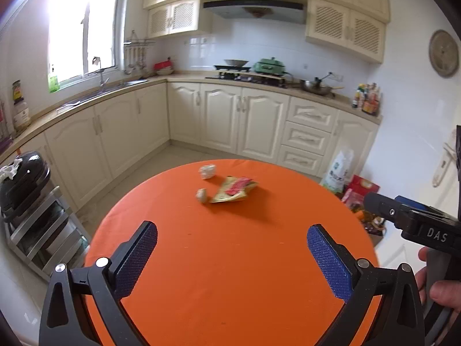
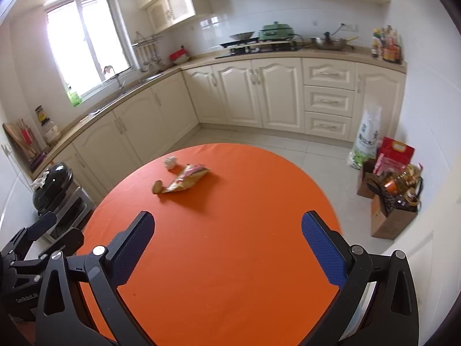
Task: Collect trash
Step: 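Return both open tools to the orange table, then grasp the brown ginger piece with the left tool while the right tool grasps the red wrapper and yellow packet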
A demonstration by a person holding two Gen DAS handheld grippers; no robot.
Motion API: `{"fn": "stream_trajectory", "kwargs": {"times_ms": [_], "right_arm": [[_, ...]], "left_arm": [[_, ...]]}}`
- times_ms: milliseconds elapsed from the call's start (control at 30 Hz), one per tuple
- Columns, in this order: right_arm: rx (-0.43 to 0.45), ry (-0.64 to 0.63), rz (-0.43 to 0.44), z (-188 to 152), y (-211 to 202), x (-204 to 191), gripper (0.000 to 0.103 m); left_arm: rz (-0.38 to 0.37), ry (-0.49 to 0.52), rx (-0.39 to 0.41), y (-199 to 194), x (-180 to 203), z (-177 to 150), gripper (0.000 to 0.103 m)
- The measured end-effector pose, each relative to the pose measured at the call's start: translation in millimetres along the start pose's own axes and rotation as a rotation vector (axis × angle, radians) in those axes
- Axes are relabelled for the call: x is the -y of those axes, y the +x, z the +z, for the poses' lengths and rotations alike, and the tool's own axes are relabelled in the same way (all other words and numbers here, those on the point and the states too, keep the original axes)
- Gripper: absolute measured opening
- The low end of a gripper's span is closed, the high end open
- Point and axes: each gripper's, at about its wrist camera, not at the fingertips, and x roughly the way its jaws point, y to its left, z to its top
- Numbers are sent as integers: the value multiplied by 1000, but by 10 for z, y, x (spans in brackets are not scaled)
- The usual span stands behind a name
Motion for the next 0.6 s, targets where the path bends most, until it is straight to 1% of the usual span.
{"fn": "stream_trajectory", "kwargs": {"times_ms": [67, 133, 233, 333, 400, 467, 500, 533, 600], "right_arm": [[-22, -18, 18, 52, 184, -142, 103], [-62, -39, 30, 101, 449, -254, 103], [-121, -52, 40, 155, 881, -391, 103], [-179, -45, 57, 216, 1292, -445, 102], [-216, -33, 71, 253, 1576, -470, 97], [-244, -15, 77, 295, 1780, -474, 88], [-266, -3, 86, 321, 1928, -476, 85], [-282, 5, 99, 336, 2030, -483, 82], [-323, 22, 118, 352, 2244, -491, 75]], "left_arm": [[43, 2, -9, 107, 16, 47, 102], [77, 2, -13, 231, -6, 84, 102], [101, 4, -41, 586, 32, 223, 102], [102, 18, -95, 1054, 93, 350, 102], [102, 36, -125, 1384, 138, 489, 102], [101, 51, -151, 1736, 183, 679, 102], [95, 55, -166, 1864, 142, 721, 102], [86, 58, -181, 2043, 36, 876, 102], [92, 74, -210, 2333, 71, 955, 102]]}}
